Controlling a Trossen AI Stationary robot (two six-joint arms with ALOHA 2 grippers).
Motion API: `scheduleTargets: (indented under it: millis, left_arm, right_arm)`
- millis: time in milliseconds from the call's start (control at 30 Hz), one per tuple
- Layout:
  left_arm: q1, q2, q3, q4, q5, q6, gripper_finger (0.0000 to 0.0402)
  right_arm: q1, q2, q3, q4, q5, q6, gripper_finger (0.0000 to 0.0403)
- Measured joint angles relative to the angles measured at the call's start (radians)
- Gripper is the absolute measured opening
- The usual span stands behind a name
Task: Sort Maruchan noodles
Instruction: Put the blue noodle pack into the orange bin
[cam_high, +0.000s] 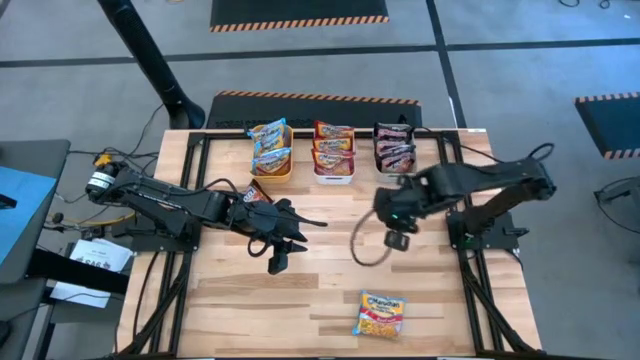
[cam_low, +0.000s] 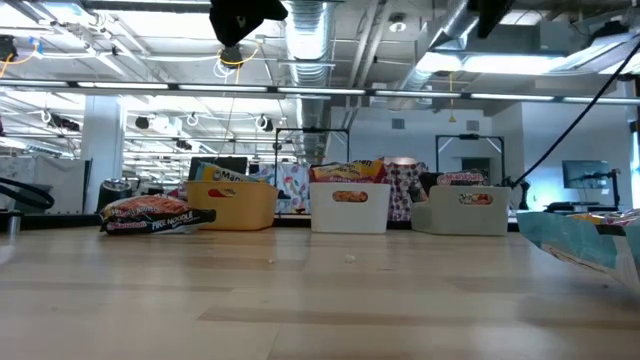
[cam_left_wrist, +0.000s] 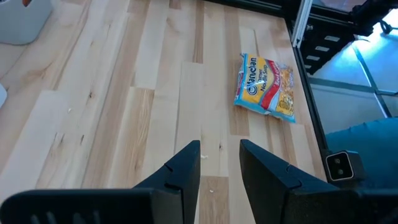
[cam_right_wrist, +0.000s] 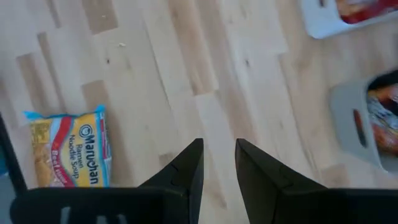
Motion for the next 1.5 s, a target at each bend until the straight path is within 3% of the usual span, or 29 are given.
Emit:
scheduleTargets:
  millis: [267, 567, 800, 1100, 1300, 1500]
  left_arm:
    - [0.000, 0.000, 0.000, -0.001, 0.000, 0.000, 0.0100]
    - [0.000, 0.000, 0.000, -0.001, 0.000, 0.000, 0.0100]
    - [0.000, 0.000, 0.000, -0.001, 0.000, 0.000, 0.0100]
    - [0.000, 0.000, 0.000, -0.001, 0.000, 0.027, 0.0100]
    - [0.000, 0.000, 0.000, -0.001, 0.000, 0.027, 0.0100]
    - [0.000, 0.000, 0.000, -0.001, 0.000, 0.026, 0.0100]
  right_arm:
    - [0.233, -0.069, 0.000, -0.136, 0.265, 0.292, 0.0117]
    - [0.446, -0.078, -0.046, -0.137, 0.397, 0.531, 0.0117]
    - [0.486, -0.077, -0.240, 0.046, 0.378, 0.602, 0.0117]
    - [0.505, -0.076, -0.437, 0.456, 0.211, 0.529, 0.0117]
    - [0.522, -0.073, -0.495, 0.673, 0.101, 0.424, 0.0117]
    - [0.523, -0.073, -0.505, 0.760, 0.071, 0.385, 0.0119]
